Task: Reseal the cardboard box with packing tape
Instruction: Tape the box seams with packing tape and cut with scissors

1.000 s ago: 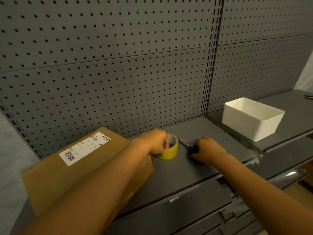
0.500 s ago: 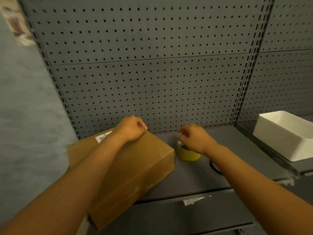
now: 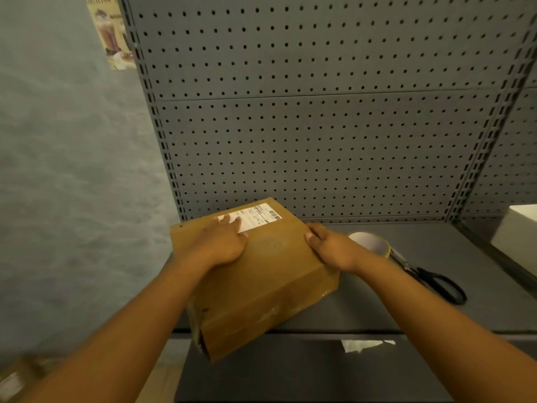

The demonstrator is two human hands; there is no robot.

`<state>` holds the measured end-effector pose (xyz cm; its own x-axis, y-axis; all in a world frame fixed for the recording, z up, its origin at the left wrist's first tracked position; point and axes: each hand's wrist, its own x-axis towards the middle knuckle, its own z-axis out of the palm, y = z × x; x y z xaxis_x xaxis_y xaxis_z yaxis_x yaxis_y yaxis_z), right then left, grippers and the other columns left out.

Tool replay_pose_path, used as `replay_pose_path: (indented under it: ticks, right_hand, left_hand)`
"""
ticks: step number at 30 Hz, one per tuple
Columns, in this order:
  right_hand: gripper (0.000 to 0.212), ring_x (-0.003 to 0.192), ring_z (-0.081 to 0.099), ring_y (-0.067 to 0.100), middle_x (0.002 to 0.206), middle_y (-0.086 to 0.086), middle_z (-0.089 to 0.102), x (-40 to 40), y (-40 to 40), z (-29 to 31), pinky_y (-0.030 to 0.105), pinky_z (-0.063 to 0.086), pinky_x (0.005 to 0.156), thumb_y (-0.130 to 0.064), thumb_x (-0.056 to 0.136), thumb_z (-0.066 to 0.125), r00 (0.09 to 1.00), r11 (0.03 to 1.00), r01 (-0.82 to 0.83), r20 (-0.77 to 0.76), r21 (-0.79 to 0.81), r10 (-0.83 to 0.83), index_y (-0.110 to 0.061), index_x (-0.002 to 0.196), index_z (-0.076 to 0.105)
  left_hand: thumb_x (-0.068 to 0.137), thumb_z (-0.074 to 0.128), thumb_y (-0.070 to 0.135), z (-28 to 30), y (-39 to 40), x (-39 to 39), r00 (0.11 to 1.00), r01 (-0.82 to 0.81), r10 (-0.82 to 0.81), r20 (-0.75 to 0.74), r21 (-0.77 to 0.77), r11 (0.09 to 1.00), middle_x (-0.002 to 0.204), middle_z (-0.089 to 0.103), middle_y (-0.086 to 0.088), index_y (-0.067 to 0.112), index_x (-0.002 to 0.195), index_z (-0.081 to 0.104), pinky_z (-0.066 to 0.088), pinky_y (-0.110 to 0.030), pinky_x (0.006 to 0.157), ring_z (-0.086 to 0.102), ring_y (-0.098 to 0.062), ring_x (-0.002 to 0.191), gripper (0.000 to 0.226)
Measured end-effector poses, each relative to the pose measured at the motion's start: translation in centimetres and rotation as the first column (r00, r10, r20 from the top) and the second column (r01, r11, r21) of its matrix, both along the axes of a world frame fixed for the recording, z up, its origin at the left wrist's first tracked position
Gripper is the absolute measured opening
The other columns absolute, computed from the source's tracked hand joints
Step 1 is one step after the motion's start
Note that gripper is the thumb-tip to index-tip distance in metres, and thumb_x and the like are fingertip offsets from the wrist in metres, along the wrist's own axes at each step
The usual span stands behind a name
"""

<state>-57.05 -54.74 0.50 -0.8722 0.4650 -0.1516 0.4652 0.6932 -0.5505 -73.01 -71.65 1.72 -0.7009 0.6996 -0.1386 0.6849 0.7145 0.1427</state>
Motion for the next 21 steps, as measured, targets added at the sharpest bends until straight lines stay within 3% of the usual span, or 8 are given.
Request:
replay_pose_path:
  ticks: [5, 9, 12, 16, 19, 21]
  right_hand:
    - [0.049, 0.123, 0.048, 0.031, 0.141, 0.014, 0.047, 1.2, -0.8, -0.2, 0.037, 0.037, 0.1, -0.038, 0.104, 0.02, 0.997, 0.997, 0.076, -0.029, -0.009, -0.077, -0.017, 0.148, 0.022]
    - [0.04, 0.108, 0.054, 0.033, 0.125, 0.02, 0.054, 2.0, -1.8, -0.6, 0.038, 0.041, 0.089, -0.034, 0.104, 0.023, 0.984, 0.986, 0.167, -0.067, -0.008, -0.167, -0.01, 0.133, 0.035]
    - [0.037, 0.111, 0.051, 0.034, 0.125, 0.022, 0.051, 2.1, -3.3, -0.5, 0.035, 0.038, 0.086, -0.03, 0.105, 0.024, 0.975, 0.979, 0.202, -0.092, -0.007, -0.202, -0.003, 0.127, 0.038]
    - [0.041, 0.12, 0.047, 0.032, 0.136, 0.02, 0.044, 1.7, -4.1, 0.1, 0.033, 0.037, 0.09, -0.033, 0.105, 0.024, 0.979, 0.979, 0.203, -0.01, 0.016, -0.203, -0.004, 0.131, 0.035]
    - [0.059, 0.142, 0.024, 0.029, 0.158, 0.011, 0.017, 1.2, -3.7, 0.4, 0.041, 0.027, 0.114, -0.043, 0.102, 0.026, 0.988, 0.973, 0.156, -0.022, 0.169, -0.155, -0.01, 0.151, 0.014]
    - [0.06, 0.148, 0.002, 0.019, 0.162, -0.002, 0.001, 0.7, -3.8, 0.6, 0.043, 0.011, 0.12, -0.045, 0.102, 0.024, 0.997, 0.943, -0.009, -0.066, 0.332, 0.033, -0.022, 0.154, 0.004]
  left_hand:
    - [0.103, 0.018, 0.043, -0.2, 0.8, -0.4, 0.994, 0.111, -0.111, 0.008, -0.017, 0.994, 0.161, -0.002, -0.002, 0.026, 0.153, 0.003, -0.001, -0.046, 0.12, -0.005, -0.024, 0.148, 0.055]
    - [0.104, 0.019, 0.037, -0.1, 2.3, -0.8, 0.981, 0.186, -0.186, 0.051, 0.006, 0.983, 0.161, -0.003, 0.0, 0.027, 0.153, 0.004, -0.005, -0.046, 0.119, -0.008, -0.021, 0.147, 0.052]
    - [0.105, 0.018, 0.03, 0.1, 3.2, -1.4, 0.974, 0.213, -0.214, 0.067, 0.018, 0.977, 0.161, -0.003, 0.001, 0.026, 0.153, 0.005, -0.005, -0.049, 0.119, -0.007, -0.022, 0.147, 0.05]
    - [0.105, 0.018, 0.032, -0.4, 3.2, -2.5, 0.976, 0.207, -0.209, 0.059, 0.034, 0.978, 0.161, 0.001, 0.005, 0.03, 0.153, 0.01, -0.004, -0.052, 0.118, -0.004, -0.021, 0.148, 0.048]
    - [0.104, 0.029, 0.031, -0.7, 2.6, -1.6, 0.977, 0.197, -0.209, 0.034, 0.21, 0.957, 0.159, 0.018, 0.002, 0.028, 0.149, 0.028, 0.001, -0.048, 0.12, 0.008, -0.019, 0.147, 0.045]
    - [0.103, 0.035, 0.03, -0.6, 1.8, -0.1, 0.963, 0.231, -0.264, 0.055, 0.336, 0.913, 0.156, 0.027, 0.002, 0.027, 0.146, 0.035, 0.01, -0.041, 0.12, 0.019, -0.017, 0.145, 0.043]
